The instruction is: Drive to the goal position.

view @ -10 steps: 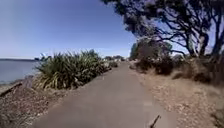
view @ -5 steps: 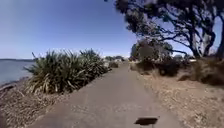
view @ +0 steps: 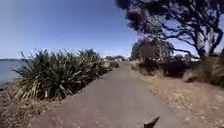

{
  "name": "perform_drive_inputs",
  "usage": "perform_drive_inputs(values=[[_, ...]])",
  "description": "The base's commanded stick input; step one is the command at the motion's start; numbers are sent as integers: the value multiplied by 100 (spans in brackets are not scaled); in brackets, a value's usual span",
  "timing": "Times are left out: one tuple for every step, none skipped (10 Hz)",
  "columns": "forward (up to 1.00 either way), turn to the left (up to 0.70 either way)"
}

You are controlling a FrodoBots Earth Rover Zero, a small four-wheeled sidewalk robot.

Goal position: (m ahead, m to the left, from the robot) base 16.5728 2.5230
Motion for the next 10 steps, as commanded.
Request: perform_drive_inputs(values=[[70, 0], [70, 0], [70, -26], [70, -10], [70, 0], [70, 0], [70, 0], [70, 0], [70, 0], [70, 0]])
